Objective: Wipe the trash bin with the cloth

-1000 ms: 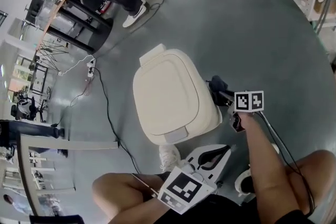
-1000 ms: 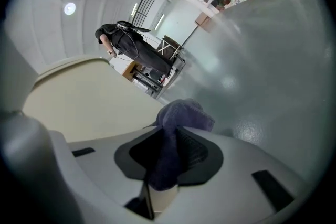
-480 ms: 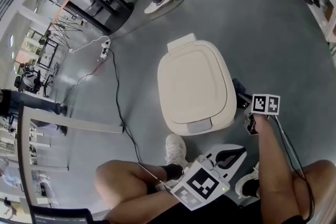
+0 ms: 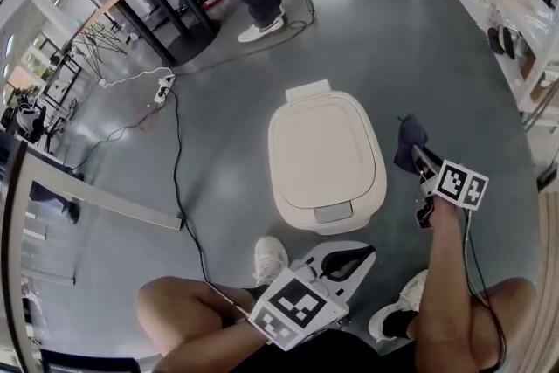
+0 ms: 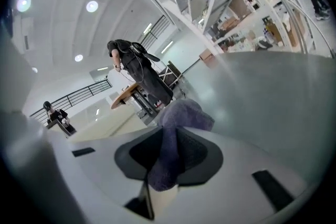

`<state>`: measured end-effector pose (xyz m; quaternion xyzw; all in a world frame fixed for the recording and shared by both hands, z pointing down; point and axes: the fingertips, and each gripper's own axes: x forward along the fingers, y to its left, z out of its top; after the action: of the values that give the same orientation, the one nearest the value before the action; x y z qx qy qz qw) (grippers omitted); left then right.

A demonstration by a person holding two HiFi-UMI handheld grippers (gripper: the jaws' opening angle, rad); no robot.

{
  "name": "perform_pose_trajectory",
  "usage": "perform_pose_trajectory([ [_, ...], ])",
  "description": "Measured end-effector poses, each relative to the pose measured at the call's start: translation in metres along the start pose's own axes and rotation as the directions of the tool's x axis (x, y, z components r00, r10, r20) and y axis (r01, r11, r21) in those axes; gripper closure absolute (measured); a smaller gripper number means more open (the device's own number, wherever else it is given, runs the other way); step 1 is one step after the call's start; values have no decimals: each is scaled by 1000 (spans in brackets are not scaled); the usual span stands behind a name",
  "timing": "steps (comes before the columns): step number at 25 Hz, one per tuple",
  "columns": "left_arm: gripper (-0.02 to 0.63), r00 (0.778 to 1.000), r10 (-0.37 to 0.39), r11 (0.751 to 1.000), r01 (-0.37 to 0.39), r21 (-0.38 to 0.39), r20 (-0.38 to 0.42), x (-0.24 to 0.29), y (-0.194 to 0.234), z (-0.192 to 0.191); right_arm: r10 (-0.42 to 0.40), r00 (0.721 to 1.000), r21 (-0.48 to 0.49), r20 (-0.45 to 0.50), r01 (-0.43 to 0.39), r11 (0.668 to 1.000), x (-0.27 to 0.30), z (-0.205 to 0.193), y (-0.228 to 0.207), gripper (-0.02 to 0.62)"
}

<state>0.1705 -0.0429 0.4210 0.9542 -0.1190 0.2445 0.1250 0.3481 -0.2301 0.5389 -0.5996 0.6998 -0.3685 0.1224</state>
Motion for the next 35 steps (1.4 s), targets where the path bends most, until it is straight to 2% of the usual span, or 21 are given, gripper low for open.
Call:
perform_pose_trajectory([
  [4, 609, 994, 72, 997, -73, -1, 83, -31, 17, 10, 59, 993, -153, 98, -43, 987, -33, 51, 72, 515],
  [8, 609, 966, 214, 975, -221, 30, 148, -68, 54, 22, 130, 980, -328, 151, -74, 942, -52, 77, 167, 515],
  [12, 609, 913, 368, 928, -373, -6, 175, -113, 106, 14, 228, 957, -455, 181, -124, 882, -57, 72, 267, 515],
  [16, 609, 839, 495, 866, -498, -50, 226, -169, 148, 8, 275, 949, -567, 153, -144, 811, -51, 41, 344, 515],
  [19, 609, 792, 560, 828, -546, -129, 242, -208, 176, -8, 281, 947, -606, 157, -132, 785, -43, 12, 383, 515],
  [22, 609, 763, 603, 797, -575, -182, 230, -236, 202, -35, 294, 948, -629, 124, -154, 762, -30, -30, 415, 515],
  [25, 609, 754, 618, 786, -581, -213, 224, -247, 216, -56, 290, 951, -652, 108, -152, 743, -20, -74, 436, 515],
  [27, 609, 752, 618, 784, -573, -237, 227, -253, 224, -64, 273, 954, -652, 122, -130, 747, -17, -99, 443, 515],
  [32, 609, 762, 609, 786, -544, -294, 220, -260, 238, -89, 140, 984, -588, 107, -51, 807, -8, -161, 414, 515],
  [35, 609, 765, 606, 786, -532, -315, 219, -264, 246, -101, 67, 994, -569, 90, -4, 822, -2, -192, 389, 515],
])
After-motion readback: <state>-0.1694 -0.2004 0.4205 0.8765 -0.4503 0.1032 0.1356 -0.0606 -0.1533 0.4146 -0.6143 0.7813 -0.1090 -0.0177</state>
